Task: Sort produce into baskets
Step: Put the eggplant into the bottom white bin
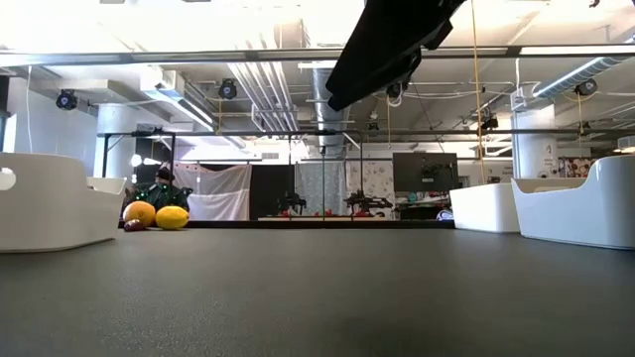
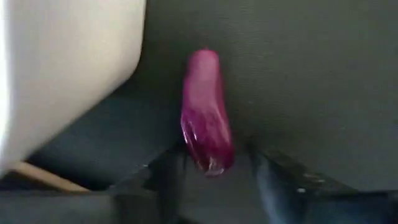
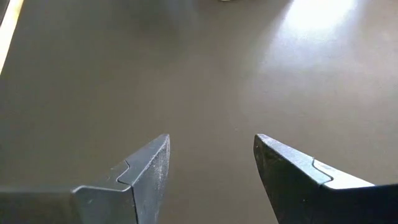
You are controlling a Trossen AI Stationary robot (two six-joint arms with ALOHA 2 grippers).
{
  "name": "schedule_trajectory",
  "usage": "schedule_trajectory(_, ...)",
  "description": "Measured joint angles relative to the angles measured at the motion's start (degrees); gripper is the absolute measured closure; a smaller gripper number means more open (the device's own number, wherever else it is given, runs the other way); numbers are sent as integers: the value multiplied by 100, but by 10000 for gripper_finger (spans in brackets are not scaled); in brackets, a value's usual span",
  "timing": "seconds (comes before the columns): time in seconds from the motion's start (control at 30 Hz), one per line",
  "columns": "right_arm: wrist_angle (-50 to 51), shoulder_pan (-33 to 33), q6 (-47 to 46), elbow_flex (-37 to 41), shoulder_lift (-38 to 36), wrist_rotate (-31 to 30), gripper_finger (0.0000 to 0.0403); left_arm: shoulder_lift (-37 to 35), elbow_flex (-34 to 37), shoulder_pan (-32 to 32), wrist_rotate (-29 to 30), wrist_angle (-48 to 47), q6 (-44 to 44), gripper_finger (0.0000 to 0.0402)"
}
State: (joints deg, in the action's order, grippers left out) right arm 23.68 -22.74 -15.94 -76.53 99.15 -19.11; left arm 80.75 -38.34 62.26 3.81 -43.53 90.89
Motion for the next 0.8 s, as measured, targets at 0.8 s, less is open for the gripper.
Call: schedule_trajectory(0.8, 487, -161, 1, 28, -474, -47, 177, -274, -2577, -863, 1218, -3919, -666, 401)
